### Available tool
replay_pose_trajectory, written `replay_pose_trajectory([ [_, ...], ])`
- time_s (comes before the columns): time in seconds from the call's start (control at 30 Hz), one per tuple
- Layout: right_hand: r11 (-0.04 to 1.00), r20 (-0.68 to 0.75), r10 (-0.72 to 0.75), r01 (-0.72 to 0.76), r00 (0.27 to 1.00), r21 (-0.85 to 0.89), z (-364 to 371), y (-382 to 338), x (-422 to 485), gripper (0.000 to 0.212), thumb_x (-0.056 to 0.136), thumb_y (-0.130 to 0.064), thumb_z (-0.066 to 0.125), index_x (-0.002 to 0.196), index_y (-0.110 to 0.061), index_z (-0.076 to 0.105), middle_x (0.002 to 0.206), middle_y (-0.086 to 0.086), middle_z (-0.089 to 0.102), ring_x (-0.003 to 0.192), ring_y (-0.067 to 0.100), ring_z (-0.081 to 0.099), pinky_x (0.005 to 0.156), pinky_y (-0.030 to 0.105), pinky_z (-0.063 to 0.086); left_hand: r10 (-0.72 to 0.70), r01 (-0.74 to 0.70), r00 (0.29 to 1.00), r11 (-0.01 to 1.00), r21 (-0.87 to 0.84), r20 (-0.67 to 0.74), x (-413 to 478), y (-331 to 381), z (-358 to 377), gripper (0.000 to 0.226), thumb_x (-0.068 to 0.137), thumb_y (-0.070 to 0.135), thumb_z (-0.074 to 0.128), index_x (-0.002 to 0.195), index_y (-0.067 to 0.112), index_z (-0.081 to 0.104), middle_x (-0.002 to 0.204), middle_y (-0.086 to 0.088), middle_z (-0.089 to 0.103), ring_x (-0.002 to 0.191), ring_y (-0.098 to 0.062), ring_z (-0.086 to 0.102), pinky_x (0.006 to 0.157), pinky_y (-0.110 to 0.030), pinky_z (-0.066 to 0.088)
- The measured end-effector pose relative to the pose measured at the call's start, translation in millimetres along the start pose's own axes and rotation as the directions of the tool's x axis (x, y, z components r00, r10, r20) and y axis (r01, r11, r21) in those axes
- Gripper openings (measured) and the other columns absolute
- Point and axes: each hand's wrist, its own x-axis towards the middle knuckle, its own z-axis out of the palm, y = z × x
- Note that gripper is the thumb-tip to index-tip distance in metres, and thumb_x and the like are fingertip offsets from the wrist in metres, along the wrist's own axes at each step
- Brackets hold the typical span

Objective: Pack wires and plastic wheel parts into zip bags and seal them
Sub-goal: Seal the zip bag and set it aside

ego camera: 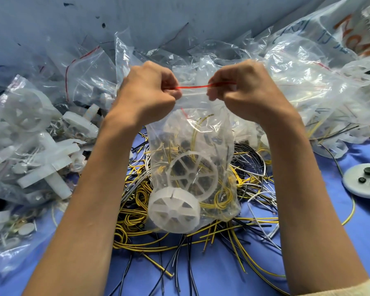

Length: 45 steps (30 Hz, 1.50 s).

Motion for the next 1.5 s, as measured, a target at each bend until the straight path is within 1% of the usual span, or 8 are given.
replay_pose_trajectory([
  [0.23, 0.999, -0.011, -0.041, 0.042, 0.999, 0.033, -8.2, 4.2, -0.9, 0.015, 0.079, -0.016, 0.075, 0.094, -0.014, 0.076, 0.073, -0.006, 0.065, 0.058, -0.008, 0.055, 0.062, 0.005, 0.039, 0.024, -0.023, 0.999, 0.999, -0.038, 0.034, -1.2, 4.4, -2.7, 0.007, 0.082, 0.02, 0.071, 0.088, 0.024, 0.072, 0.087, -0.005, 0.071, 0.089, -0.018, 0.066, 0.088, -0.032, 0.051],
  [0.43, 0.998, 0.016, -0.054, 0.053, 0.998, 0.043, -0.9, -1.3, 0.5, 0.015, 0.08, -0.022, 0.074, 0.093, -0.014, 0.076, 0.072, -0.003, 0.065, 0.068, 0.004, 0.056, 0.068, 0.019, 0.044, 0.041, -0.038, 0.995, 0.999, -0.025, 0.094, -2.2, 5.0, -0.6, 0.002, 0.082, 0.03, 0.07, 0.081, 0.029, 0.069, 0.081, -0.002, 0.07, 0.076, -0.015, 0.06, 0.077, -0.027, 0.048],
  [0.57, 0.997, 0.0, -0.069, 0.069, 0.998, 0.027, 1.2, -1.9, 1.0, 0.015, 0.08, -0.021, 0.074, 0.092, -0.013, 0.076, 0.07, -0.004, 0.062, 0.066, 0.006, 0.055, 0.065, 0.018, 0.043, 0.041, -0.04, 0.998, 0.999, -0.024, 0.043, -0.6, 5.1, 2.8, 0.005, 0.08, 0.026, 0.072, 0.085, 0.025, 0.073, 0.077, 0.0, 0.069, 0.075, -0.014, 0.061, 0.08, -0.03, 0.051],
  [0.77, 0.996, -0.039, -0.086, 0.084, 0.996, -0.031, 1.6, -4.7, 1.5, 0.013, 0.08, -0.022, 0.074, 0.09, -0.015, 0.075, 0.077, -0.003, 0.064, 0.072, 0.011, 0.06, 0.076, 0.034, 0.051, 0.044, -0.043, 0.997, 0.999, 0.015, -0.068, -0.9, 8.4, 8.0, 0.009, 0.076, 0.022, 0.072, 0.084, 0.023, 0.075, 0.076, -0.001, 0.069, 0.081, -0.02, 0.065, 0.08, -0.033, 0.054],
  [0.9, 0.993, -0.049, -0.116, 0.116, 0.992, -0.013, -1.2, -6.0, 1.4, 0.014, 0.079, -0.021, 0.075, 0.092, -0.015, 0.076, 0.08, -0.001, 0.068, 0.073, 0.012, 0.061, 0.078, 0.037, 0.052, 0.054, -0.061, 0.995, 0.995, -0.077, -0.085, -2.3, 11.7, 7.7, 0.008, 0.076, 0.024, 0.072, 0.083, 0.025, 0.075, 0.078, 0.002, 0.072, 0.08, -0.011, 0.068, 0.081, -0.032, 0.055],
  [1.13, 0.993, -0.052, -0.111, 0.109, 0.993, -0.035, 9.3, -3.6, 4.0, 0.01, 0.079, -0.017, 0.072, 0.089, -0.016, 0.076, 0.082, 0.002, 0.069, 0.077, 0.019, 0.062, 0.076, 0.044, 0.051, 0.087, -0.087, 0.995, 0.996, 0.002, -0.041, -3.0, 14.1, 9.4, 0.013, 0.075, 0.026, 0.068, 0.085, 0.022, 0.075, 0.082, -0.004, 0.072, 0.085, -0.024, 0.067, 0.082, -0.037, 0.054],
  [1.33, 0.996, -0.098, -0.087, 0.086, 0.991, -0.011, 10.5, 0.1, 4.7, 0.011, 0.078, -0.017, 0.074, 0.09, -0.017, 0.076, 0.077, -0.001, 0.067, 0.074, 0.016, 0.063, 0.074, 0.041, 0.052, 0.083, -0.074, 0.984, 0.995, 0.061, -0.158, -5.6, 17.5, 16.1, 0.017, 0.074, 0.028, 0.067, 0.088, 0.025, 0.075, 0.085, -0.002, 0.072, 0.086, -0.024, 0.066, 0.08, -0.037, 0.053],
  [1.5, 0.996, -0.068, -0.05, 0.055, 0.996, 0.069, 6.9, 6.6, 4.5, 0.014, 0.077, -0.019, 0.077, 0.09, -0.014, 0.076, 0.072, 0.002, 0.064, 0.061, 0.006, 0.052, 0.063, 0.019, 0.043, 0.023, -0.025, 0.999, 0.999, -0.038, -0.044, 0.4, 3.1, 5.5, 0.011, 0.077, 0.023, 0.075, 0.087, 0.027, 0.075, 0.081, -0.002, 0.071, 0.083, -0.016, 0.066, 0.081, -0.027, 0.052],
])
